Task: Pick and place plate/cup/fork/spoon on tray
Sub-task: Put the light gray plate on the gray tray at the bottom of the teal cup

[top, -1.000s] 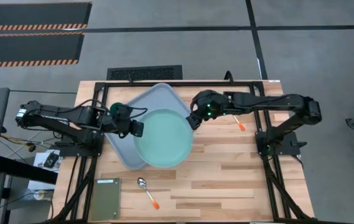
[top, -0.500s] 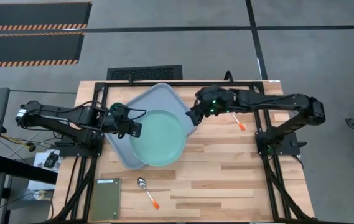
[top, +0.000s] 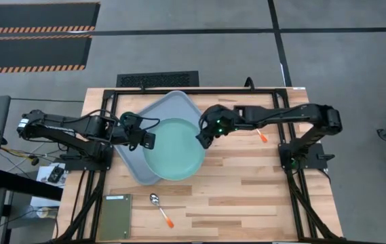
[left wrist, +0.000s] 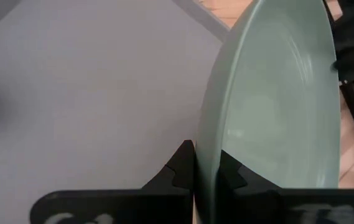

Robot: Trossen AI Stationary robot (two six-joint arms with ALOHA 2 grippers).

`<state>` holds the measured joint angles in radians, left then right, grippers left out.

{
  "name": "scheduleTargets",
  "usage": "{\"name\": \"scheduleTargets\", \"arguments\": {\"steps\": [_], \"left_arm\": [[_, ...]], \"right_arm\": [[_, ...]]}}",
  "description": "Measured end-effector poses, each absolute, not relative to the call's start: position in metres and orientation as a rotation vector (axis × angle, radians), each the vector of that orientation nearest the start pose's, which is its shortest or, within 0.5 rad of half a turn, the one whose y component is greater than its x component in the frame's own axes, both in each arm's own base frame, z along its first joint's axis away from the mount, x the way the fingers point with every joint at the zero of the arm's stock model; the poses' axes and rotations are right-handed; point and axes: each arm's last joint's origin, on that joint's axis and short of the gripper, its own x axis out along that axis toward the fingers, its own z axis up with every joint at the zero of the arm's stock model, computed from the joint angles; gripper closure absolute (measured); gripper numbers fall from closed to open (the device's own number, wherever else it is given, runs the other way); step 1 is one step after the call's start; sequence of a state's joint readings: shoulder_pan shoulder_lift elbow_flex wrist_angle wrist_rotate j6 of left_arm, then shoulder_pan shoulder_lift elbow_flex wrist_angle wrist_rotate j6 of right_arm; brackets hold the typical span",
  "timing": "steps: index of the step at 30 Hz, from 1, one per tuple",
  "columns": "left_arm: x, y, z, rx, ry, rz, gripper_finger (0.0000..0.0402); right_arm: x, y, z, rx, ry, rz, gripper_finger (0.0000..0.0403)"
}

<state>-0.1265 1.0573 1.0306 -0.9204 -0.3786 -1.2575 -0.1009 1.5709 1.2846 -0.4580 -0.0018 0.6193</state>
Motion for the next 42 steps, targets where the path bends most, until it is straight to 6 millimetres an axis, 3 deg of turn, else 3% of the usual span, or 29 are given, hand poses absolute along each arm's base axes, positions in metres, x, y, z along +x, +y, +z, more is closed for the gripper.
{"name": "scheduleTargets", "arguments": {"steps": [5, 8, 16, 20, 23, 31, 36, 42], "left_arm": [[0.192, -0.014, 0.310, -0.925, 0.627, 0.754, 0.0400], [0.192, -0.014, 0.310, -0.928, 0.625, 0.750, 0.0400], [0.195, -0.014, 0.313, -0.929, 0.595, 0.730, 0.0400], [0.196, -0.014, 0.313, -0.918, 0.597, 0.722, 0.0383], [0.194, -0.014, 0.315, -0.903, 0.607, 0.704, 0.0342], [0.147, 0.005, 0.344, -0.838, 0.584, 0.891, 0.0206], [0.121, 0.010, 0.356, -0.902, 0.493, 0.925, 0.0159], [0.110, 0.010, 0.354, -0.931, 0.504, 0.940, 0.0153]], "right_arm": [[0.346, -0.032, 0.282, 0.624, 0.726, -0.320, 0.0191], [0.346, -0.032, 0.283, 0.625, 0.713, -0.317, 0.0214], [0.346, -0.032, 0.283, 0.632, 0.717, -0.321, 0.0385], [0.346, -0.037, 0.284, 0.677, 0.698, -0.343, 0.0390], [0.346, -0.045, 0.286, 0.689, 0.665, -0.361, 0.0396], [0.351, -0.082, 0.274, 0.800, 0.623, -0.434, 0.0399], [0.378, -0.083, 0.250, 0.876, 0.586, -0.358, 0.0400], [0.417, -0.080, 0.226, 0.881, 0.610, -0.314, 0.0400]]}}
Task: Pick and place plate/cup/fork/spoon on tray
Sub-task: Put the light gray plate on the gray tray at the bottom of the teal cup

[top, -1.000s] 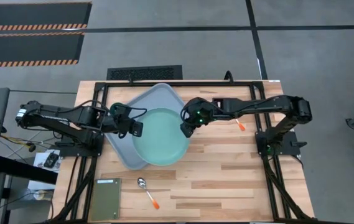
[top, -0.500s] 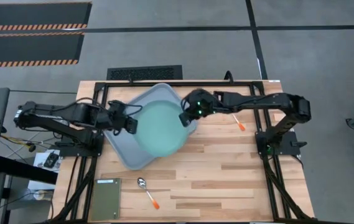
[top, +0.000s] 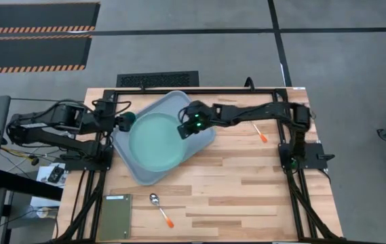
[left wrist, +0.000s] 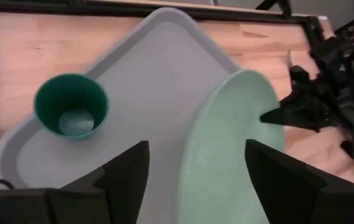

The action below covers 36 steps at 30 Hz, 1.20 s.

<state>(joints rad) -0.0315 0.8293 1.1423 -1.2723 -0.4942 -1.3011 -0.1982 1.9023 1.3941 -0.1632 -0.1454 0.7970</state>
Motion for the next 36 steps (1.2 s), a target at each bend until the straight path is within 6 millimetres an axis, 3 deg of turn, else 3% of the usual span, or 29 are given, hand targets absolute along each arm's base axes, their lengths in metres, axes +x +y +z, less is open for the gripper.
{"name": "scheduleTargets", "arguments": {"steps": [5, 13, 24, 36], "left_arm": [[0.109, 0.010, 0.353, -0.923, 0.525, 0.951, 0.0161], [0.110, 0.010, 0.352, -0.923, 0.540, 0.951, 0.0164], [0.109, 0.010, 0.351, -0.914, 0.549, 0.962, 0.0164], [0.109, 0.010, 0.351, -0.907, 0.539, 0.971, 0.0164]], "right_arm": [[0.445, -0.077, 0.199, 0.859, 0.702, -0.311, 0.0400], [0.468, -0.074, 0.182, 0.805, 0.808, -0.301, 0.0400], [0.469, -0.083, 0.186, 0.806, 0.797, -0.299, 0.0397], [0.469, -0.079, 0.185, 0.769, 0.806, -0.270, 0.0383]]}}
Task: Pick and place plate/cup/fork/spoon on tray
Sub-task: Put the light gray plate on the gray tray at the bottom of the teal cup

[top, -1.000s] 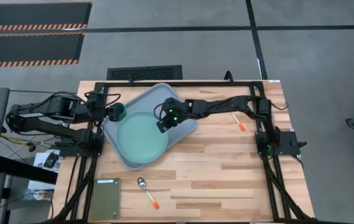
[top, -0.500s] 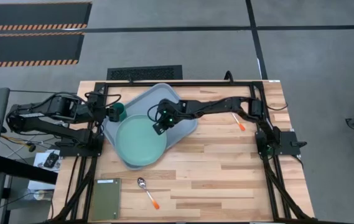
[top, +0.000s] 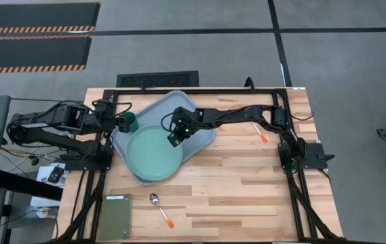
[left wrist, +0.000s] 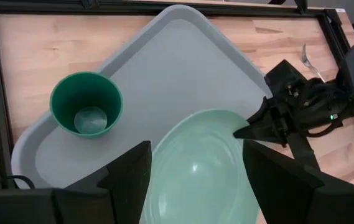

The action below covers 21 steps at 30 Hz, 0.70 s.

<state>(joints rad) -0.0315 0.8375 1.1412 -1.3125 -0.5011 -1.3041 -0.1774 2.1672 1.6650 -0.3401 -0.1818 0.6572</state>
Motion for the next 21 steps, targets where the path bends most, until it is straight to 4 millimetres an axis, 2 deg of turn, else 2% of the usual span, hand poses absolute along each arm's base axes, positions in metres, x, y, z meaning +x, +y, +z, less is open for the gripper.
{"name": "scheduleTargets", "arguments": {"steps": [6, 16, 21], "left_arm": [[0.1092, 0.0105, 0.3514, -0.908, 0.538, 0.971, 0.0164], [0.1092, 0.0105, 0.3514, -0.909, 0.538, 0.971, 0.0164], [0.1092, 0.0105, 0.3513, -0.909, 0.538, 0.971, 0.0164]], "right_arm": [[0.4700, -0.0785, 0.1851, 0.757, 0.801, -0.263, 0.0350], [0.4716, -0.0808, 0.1870, 0.731, 0.774, -0.247, 0.0327], [0.4716, -0.0808, 0.1870, 0.731, 0.774, -0.247, 0.0300]]}}
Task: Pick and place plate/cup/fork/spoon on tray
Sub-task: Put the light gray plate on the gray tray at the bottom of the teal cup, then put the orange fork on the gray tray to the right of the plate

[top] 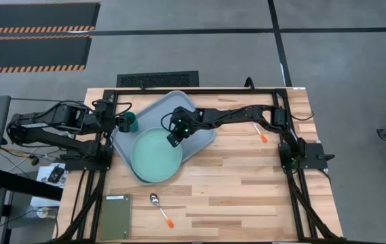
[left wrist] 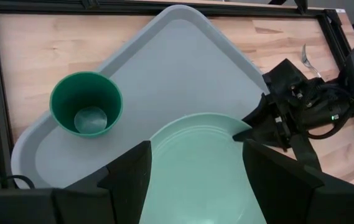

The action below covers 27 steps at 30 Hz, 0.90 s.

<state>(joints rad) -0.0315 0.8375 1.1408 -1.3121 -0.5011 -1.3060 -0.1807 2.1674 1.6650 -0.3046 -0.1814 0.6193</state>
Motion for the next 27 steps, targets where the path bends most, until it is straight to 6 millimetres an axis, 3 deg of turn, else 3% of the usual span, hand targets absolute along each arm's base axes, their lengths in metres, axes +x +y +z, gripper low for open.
{"name": "scheduleTargets", "arguments": {"steps": [14, 21, 27], "left_arm": [[0.109, 0.011, 0.351, -0.908, 0.537, 0.972, 0.0164], [0.109, 0.010, 0.351, -0.909, 0.540, 0.970, 0.0164], [0.109, 0.010, 0.351, -0.917, 0.551, 0.960, 0.0164]], "right_arm": [[0.475, -0.093, 0.193, 0.728, 0.683, -0.248, 0.0183], [0.474, -0.100, 0.193, 0.706, 0.678, -0.269, 0.0173], [0.458, -0.096, 0.210, 0.662, 0.783, -0.207, 0.0176]]}}
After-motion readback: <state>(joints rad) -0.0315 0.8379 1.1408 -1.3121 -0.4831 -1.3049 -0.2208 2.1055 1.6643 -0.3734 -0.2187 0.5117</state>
